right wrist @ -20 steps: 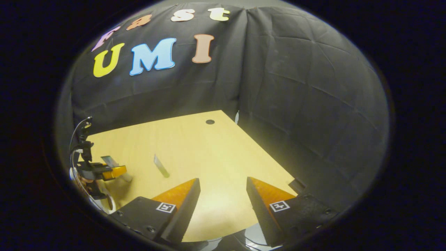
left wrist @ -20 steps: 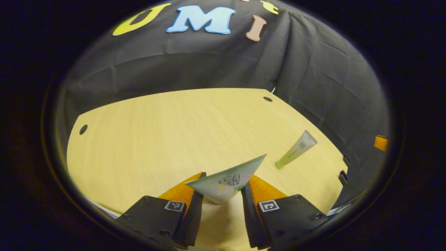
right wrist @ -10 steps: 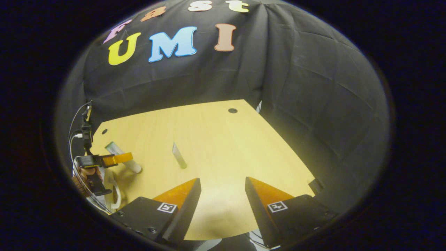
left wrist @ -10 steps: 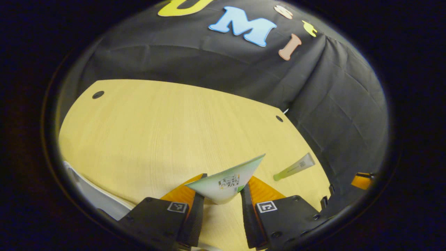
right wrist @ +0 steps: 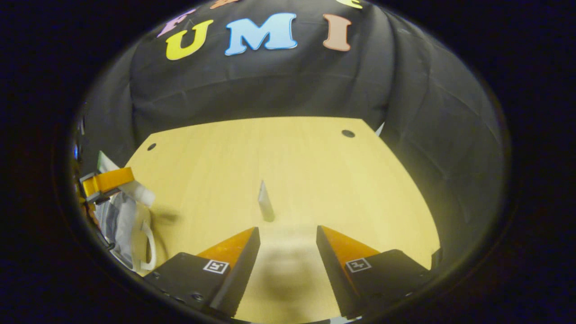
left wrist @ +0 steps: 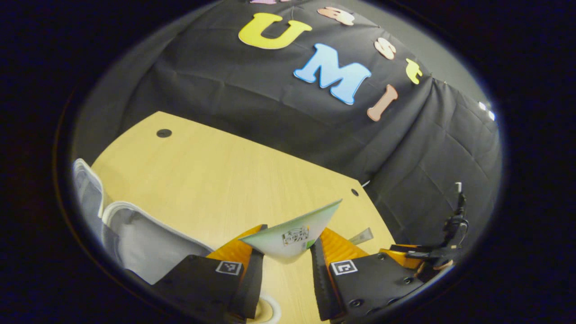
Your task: First open the suitcase, pack the skin care products into it, and then close the suitcase.
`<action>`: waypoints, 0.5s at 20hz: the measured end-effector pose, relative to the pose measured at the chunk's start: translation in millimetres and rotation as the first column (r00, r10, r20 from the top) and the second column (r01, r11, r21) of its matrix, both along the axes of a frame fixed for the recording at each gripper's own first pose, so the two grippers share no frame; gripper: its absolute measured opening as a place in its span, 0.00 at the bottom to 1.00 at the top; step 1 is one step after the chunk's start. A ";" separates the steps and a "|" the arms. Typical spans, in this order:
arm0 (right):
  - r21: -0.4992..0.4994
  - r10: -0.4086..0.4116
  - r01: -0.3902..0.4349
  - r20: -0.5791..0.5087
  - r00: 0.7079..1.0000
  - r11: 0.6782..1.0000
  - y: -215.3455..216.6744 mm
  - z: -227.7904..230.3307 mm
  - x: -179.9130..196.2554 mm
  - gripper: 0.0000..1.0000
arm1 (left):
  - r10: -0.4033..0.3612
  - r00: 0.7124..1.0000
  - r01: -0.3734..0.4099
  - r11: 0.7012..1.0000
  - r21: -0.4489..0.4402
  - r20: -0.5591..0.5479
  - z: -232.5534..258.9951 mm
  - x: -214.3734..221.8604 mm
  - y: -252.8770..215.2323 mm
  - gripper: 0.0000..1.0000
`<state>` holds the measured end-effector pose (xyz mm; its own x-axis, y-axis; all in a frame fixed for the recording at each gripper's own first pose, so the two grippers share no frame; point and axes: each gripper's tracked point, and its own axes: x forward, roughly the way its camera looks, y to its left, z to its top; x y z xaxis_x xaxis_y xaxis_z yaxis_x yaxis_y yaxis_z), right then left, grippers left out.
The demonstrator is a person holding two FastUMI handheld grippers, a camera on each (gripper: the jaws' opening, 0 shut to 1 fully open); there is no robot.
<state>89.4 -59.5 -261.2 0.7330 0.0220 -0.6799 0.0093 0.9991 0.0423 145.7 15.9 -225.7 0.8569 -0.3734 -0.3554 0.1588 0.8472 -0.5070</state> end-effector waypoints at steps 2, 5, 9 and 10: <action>0.025 0.023 -0.022 -0.027 0.999 0.999 12.5 -12.7 17.5 0.77 | 0.065 0.998 -0.065 0.998 0.007 0.025 17.1 -22.0 33.0 0.57; 0.047 0.008 -0.005 -0.066 0.998 0.999 16.6 -32.4 40.3 0.74 | 0.164 0.986 -0.164 0.985 0.044 0.012 21.2 -54.6 83.9 0.57; 0.060 -0.011 0.016 -0.082 0.997 0.998 18.3 -47.2 61.2 0.67 | 0.273 0.961 -0.271 0.961 0.056 -0.030 7.6 -88.9 136.2 0.57; 0.065 -0.019 0.025 -0.093 0.996 0.998 17.5 -53.9 65.2 0.66 | 0.294 0.955 -0.291 0.955 0.058 -0.047 1.1 -93.5 145.6 0.57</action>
